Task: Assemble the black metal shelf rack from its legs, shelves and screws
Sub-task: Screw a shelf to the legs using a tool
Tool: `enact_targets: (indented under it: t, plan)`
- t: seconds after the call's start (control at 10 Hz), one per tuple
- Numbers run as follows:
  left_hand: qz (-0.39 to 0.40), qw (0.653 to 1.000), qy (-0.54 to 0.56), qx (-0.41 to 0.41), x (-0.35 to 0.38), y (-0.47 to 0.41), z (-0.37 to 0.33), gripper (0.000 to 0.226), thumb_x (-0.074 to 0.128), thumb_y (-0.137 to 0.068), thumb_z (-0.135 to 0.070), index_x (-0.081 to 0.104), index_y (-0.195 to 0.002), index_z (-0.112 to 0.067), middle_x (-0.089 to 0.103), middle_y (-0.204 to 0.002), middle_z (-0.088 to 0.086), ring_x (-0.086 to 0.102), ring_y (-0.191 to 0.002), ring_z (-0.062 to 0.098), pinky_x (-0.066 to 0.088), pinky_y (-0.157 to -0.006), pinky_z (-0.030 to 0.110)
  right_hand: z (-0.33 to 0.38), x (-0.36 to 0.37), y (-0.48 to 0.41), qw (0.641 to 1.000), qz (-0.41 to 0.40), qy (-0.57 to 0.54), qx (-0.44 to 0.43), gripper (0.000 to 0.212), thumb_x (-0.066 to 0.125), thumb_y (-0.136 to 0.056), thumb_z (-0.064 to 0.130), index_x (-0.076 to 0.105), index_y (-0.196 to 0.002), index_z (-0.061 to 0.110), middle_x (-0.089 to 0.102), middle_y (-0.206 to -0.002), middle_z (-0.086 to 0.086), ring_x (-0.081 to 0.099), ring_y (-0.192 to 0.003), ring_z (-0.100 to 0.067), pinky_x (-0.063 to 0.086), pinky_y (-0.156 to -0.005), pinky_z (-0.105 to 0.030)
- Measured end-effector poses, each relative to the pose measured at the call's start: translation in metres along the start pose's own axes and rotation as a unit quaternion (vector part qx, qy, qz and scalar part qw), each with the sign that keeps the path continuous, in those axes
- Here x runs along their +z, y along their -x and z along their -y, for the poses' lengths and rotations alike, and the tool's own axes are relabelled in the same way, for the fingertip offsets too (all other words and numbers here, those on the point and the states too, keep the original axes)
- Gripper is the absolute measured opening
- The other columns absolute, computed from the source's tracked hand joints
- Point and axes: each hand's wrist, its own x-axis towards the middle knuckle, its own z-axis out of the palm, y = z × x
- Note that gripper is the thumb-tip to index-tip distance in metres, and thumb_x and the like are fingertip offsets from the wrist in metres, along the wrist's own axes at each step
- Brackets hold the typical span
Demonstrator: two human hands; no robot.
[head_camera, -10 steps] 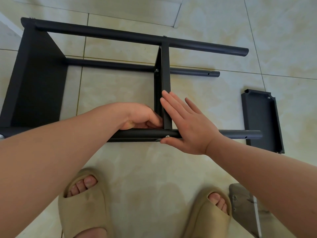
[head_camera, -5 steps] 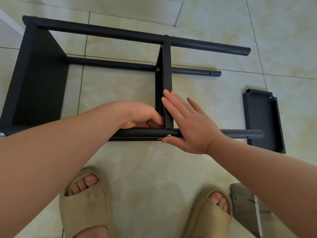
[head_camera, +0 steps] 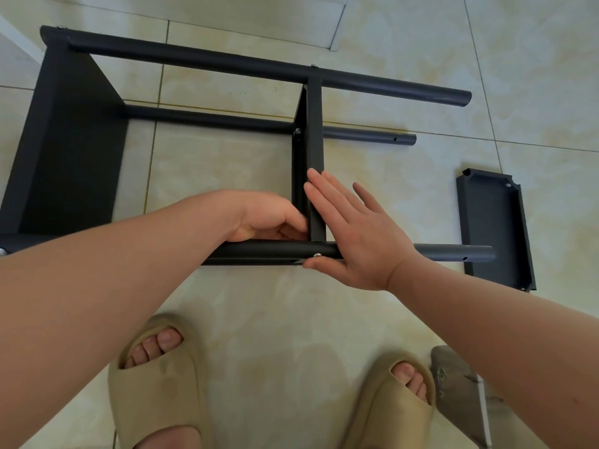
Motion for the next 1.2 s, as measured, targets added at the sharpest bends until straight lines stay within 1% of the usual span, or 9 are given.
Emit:
enact_targets:
  t: [0.1, 0.2, 0.3, 0.5, 0.7, 0.8, 0.9, 1.0, 1.2]
  plan:
    - [-0.031, 0.999, -0.025, 0.022, 0.0014, -0.0016, -0.0003, 0.013, 0.060, -0.092, -0.006, 0.071, -0.098, -0.005, 0.076, -0.095, 0.017, 0.073, -0.091, 0.030, 0.058, -0.090, 0.043, 0.0002, 0.0001, -0.0001, 1.000, 0.000, -0.001, 0.001, 0.099, 0.032, -0.092, 0.077, 0.005, -0.162, 0.013, -0.006, -0.170, -0.001, -0.005, -0.157, -0.018, 0.015, -0.124, -0.053]
    - [-0.032, 0.999, -0.032, 0.026, 0.0009, -0.0022, 0.0001, 0.015, 0.057, -0.091, -0.001, 0.071, -0.091, -0.005, 0.074, -0.081, 0.014, 0.072, -0.080, 0.027, 0.057, -0.087, 0.042, 0.0002, 0.0000, -0.0002, 1.000, -0.002, -0.002, 0.000, 0.099, 0.032, -0.092, 0.077, 0.006, -0.162, 0.012, -0.005, -0.170, -0.001, -0.005, -0.157, -0.018, 0.016, -0.124, -0.053]
    - [-0.013, 1.000, -0.010, 0.018, -0.0016, -0.0018, 0.0015, 0.032, 0.056, -0.090, 0.005, 0.076, -0.073, -0.012, 0.073, -0.078, 0.013, 0.072, -0.077, 0.024, 0.056, -0.083, 0.039, -0.0002, 0.0000, 0.0000, 1.000, -0.002, -0.002, 0.000, 0.099, 0.032, -0.092, 0.077, 0.006, -0.162, 0.012, -0.005, -0.170, -0.001, -0.005, -0.157, -0.018, 0.016, -0.124, -0.053]
    - [-0.020, 1.000, -0.003, 0.004, -0.0001, 0.0010, 0.0004, 0.018, 0.056, -0.092, 0.002, 0.071, -0.094, -0.007, 0.072, -0.091, 0.016, 0.069, -0.090, 0.030, 0.051, -0.098, 0.046, 0.0002, -0.0004, -0.0002, 1.000, -0.001, -0.001, 0.001, 0.099, 0.031, -0.092, 0.078, 0.006, -0.162, 0.013, -0.006, -0.170, -0.001, -0.005, -0.157, -0.018, 0.016, -0.124, -0.053]
    - [-0.020, 1.000, 0.017, -0.005, 0.0024, 0.0016, -0.0011, 0.018, 0.055, -0.095, -0.004, 0.072, -0.100, -0.004, 0.073, -0.096, 0.018, 0.070, -0.089, 0.027, 0.054, -0.093, 0.041, 0.0004, -0.0008, -0.0001, 1.000, -0.003, -0.004, 0.001, 0.099, 0.030, -0.092, 0.078, 0.006, -0.162, 0.013, -0.005, -0.170, -0.001, -0.004, -0.157, -0.019, 0.016, -0.124, -0.053]
    - [-0.033, 0.999, 0.002, -0.006, 0.0024, 0.0013, -0.0019, 0.020, 0.061, -0.093, -0.008, 0.071, -0.108, 0.001, 0.072, -0.108, 0.023, 0.069, -0.098, 0.032, 0.052, -0.100, 0.046, 0.0006, -0.0005, -0.0004, 1.000, -0.001, -0.003, 0.000, 0.099, 0.029, -0.091, 0.078, 0.005, -0.162, 0.013, -0.006, -0.170, -0.001, -0.004, -0.157, -0.019, 0.016, -0.124, -0.053]
    - [-0.035, 0.999, 0.008, -0.005, 0.0013, 0.0004, -0.0013, 0.018, 0.064, -0.091, -0.010, 0.072, -0.105, -0.001, 0.074, -0.103, 0.020, 0.071, -0.095, 0.031, 0.055, -0.097, 0.046, 0.0001, -0.0002, -0.0006, 1.000, -0.002, 0.000, 0.001, 0.099, 0.029, -0.092, 0.079, 0.005, -0.162, 0.013, -0.006, -0.170, -0.001, -0.005, -0.157, -0.019, 0.016, -0.124, -0.053]
    - [-0.036, 0.999, -0.001, 0.015, 0.0001, -0.0024, 0.0003, 0.013, 0.064, -0.091, -0.008, 0.071, -0.101, -0.003, 0.076, -0.093, 0.016, 0.074, -0.085, 0.026, 0.060, -0.081, 0.038, -0.0001, 0.0001, -0.0005, 1.000, -0.004, -0.002, 0.000, 0.099, 0.030, -0.092, 0.078, 0.006, -0.162, 0.013, -0.005, -0.170, -0.001, -0.004, -0.157, -0.019, 0.017, -0.124, -0.053]
    - [-0.012, 0.999, 0.026, 0.021, -0.0028, -0.0028, 0.0027, 0.018, 0.055, -0.092, 0.005, 0.070, -0.098, -0.003, 0.073, -0.092, 0.018, 0.073, -0.084, 0.027, 0.059, -0.084, 0.039, 0.0000, 0.0009, -0.0005, 1.000, -0.009, -0.002, -0.001, 0.099, 0.030, -0.092, 0.078, 0.007, -0.162, 0.013, -0.004, -0.170, -0.001, -0.003, -0.157, -0.019, 0.018, -0.124, -0.053]
